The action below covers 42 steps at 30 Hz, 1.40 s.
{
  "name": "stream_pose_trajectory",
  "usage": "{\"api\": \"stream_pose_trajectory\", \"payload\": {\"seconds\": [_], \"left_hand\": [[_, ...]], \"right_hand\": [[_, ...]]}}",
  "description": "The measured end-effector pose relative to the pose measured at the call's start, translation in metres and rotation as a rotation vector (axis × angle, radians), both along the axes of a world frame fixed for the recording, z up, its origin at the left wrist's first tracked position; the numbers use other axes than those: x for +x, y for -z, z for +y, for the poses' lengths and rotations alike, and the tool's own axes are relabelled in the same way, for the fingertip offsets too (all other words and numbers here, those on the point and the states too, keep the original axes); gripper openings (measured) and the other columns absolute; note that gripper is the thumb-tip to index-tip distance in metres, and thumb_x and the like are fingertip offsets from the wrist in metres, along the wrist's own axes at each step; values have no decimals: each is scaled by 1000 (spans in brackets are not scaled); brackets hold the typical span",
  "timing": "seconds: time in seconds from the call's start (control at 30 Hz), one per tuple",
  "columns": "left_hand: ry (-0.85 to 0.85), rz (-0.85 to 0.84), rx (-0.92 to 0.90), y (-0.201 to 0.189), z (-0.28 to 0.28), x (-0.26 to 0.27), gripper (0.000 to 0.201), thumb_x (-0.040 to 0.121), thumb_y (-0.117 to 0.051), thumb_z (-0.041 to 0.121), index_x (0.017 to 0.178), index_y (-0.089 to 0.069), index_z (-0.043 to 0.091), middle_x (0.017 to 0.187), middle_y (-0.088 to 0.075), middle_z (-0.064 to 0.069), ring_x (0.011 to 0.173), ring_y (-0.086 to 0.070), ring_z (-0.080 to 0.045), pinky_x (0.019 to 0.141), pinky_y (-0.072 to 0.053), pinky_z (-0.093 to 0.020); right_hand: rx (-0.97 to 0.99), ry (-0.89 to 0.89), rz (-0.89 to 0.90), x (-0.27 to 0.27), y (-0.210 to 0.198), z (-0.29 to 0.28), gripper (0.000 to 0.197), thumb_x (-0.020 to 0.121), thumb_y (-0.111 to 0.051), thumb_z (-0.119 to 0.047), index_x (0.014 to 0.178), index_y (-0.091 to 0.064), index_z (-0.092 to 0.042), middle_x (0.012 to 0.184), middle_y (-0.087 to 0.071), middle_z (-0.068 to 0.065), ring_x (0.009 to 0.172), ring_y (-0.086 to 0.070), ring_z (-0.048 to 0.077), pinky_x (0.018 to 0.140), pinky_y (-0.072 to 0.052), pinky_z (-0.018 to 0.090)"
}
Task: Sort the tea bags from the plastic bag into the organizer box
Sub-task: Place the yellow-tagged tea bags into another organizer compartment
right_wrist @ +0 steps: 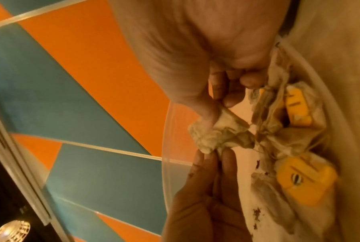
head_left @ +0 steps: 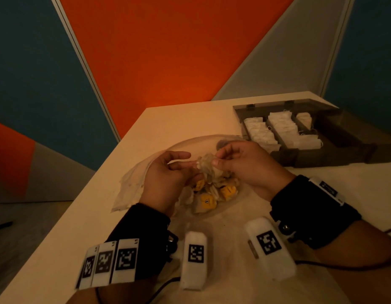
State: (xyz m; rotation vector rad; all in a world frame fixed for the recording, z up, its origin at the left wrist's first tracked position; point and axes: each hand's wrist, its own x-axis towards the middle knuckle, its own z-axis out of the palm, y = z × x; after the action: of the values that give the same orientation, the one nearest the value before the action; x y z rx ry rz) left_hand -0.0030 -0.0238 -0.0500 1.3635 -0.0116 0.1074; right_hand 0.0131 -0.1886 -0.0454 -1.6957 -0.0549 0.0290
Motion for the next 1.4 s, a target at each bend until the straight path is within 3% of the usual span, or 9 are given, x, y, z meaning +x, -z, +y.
{"api": "stream_pose_trajectory", "payload": {"seconds": [0.33,0.63,0.8,0.9,1.0,1.17,1.23,1.33,1.4], "left_hand": [[30,-19,-25,-6,-5,-6,24,82,-63,-12,103,-60,-1,74,-69,-15,64,-67,-22,65,-60,-30],[-7,-17,97,-3,-5,-4,28,77,-72,-8,99,-58,3,70,-69,-10,62,-65,-19,61,-55,-29],[-80,21,101,-2,-3,-1,24,78,-68,-10,87,-56,8,81,-61,-18,65,-63,-23,52,-55,-28],[-101,12,55,-2,-5,-2,27,76,-70,-9,90,-56,10,80,-62,-19,73,-65,-28,57,-53,-31],[-37,53,-36,-5,-9,-4,33,75,-71,-8,99,-57,11,87,-65,-23,76,-62,-31,66,-49,-37],[53,98,-141,-9,-11,-8,33,80,-70,-3,104,-56,13,72,-70,-8,57,-65,-15,53,-52,-24],[65,108,-141,-10,-10,-7,29,82,-71,3,106,-58,13,78,-72,-8,64,-67,-15,58,-54,-24],[74,108,-92,-12,-9,-6,14,87,-67,16,101,-63,14,94,-75,-10,90,-69,-23,82,-53,-37],[57,98,-98,-13,-8,-7,8,90,-63,20,97,-63,15,97,-75,-10,94,-68,-23,82,-50,-38]], "right_hand": [[-48,-9,10,-1,0,3,12,84,-74,-6,82,-65,-14,79,-65,3,65,-58,10,56,-47,22],[-153,37,-107,-3,3,10,18,77,-80,-13,85,-65,-16,87,-65,8,79,-59,15,70,-50,28],[-594,-29,-471,-15,-7,9,36,69,-81,-39,94,-55,-33,99,-51,-11,98,-46,10,82,-41,31],[-795,-66,-518,-21,-14,14,37,68,-78,-51,93,-53,-39,94,-44,-17,98,-40,8,84,-34,33],[-760,-61,-515,-21,-15,15,38,67,-81,-48,92,-54,-36,83,-50,-18,83,-46,1,75,-38,31],[-713,7,-567,-24,-18,14,30,70,-80,-40,88,-58,-30,79,-60,-13,76,-57,5,70,-53,36],[-691,44,-578,-24,-18,13,26,72,-78,-38,88,-60,-29,76,-62,-12,73,-58,5,67,-53,34],[-643,102,-563,-22,-17,11,15,80,-74,-27,87,-61,-28,74,-62,-12,69,-58,4,64,-52,29],[-581,109,-516,-19,-17,7,10,83,-71,-21,89,-64,-26,78,-65,-10,72,-60,6,65,-55,29]]}}
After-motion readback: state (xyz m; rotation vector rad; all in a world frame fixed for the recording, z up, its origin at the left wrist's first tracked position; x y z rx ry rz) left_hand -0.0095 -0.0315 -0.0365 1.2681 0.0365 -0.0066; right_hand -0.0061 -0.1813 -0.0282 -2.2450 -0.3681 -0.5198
